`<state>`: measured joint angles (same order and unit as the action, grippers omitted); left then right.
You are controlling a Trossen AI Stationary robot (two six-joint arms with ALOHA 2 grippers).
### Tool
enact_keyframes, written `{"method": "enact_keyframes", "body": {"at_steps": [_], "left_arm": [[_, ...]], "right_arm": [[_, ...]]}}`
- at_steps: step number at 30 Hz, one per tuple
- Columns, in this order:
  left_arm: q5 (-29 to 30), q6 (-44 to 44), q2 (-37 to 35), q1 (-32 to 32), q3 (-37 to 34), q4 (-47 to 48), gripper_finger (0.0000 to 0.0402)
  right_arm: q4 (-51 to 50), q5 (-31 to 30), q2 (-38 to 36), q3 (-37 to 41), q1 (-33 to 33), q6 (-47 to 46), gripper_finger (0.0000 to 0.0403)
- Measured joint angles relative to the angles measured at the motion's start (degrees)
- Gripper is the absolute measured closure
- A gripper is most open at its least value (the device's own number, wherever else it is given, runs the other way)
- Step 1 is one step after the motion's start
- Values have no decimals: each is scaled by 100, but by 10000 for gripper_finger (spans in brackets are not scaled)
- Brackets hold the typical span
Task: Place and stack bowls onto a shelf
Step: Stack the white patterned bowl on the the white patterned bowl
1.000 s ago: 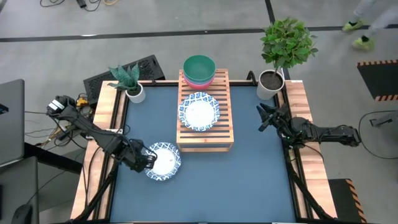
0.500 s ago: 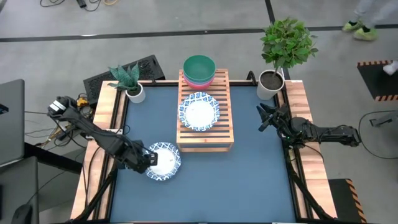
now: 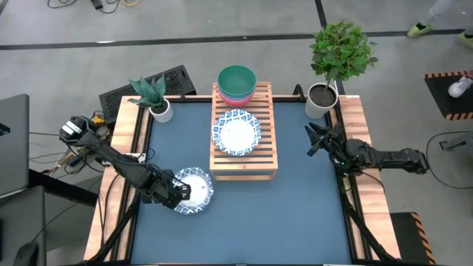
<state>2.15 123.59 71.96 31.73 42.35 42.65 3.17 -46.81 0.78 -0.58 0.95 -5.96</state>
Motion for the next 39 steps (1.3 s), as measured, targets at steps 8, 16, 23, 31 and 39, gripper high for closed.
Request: {"method": "enact_keyframes", "body": {"at_steps": [8,16,23,31,39], "left_arm": [[-239,-22,-41,-4,0,51,232],[-117,138,-41,15,0,10,232],[59,282,8,17,0,-180,233],[288,292,23,-69,0,-151,233],[375,229,39,-169,0,-41,247]], "right_arm": [[2,0,-1,0,0,0,259],[2,0,0,0,0,2,259],[1,0,2,0,0,26,259],[2,0,2,2,0,44,259],[0,2,1,0,0,44,259]]}}
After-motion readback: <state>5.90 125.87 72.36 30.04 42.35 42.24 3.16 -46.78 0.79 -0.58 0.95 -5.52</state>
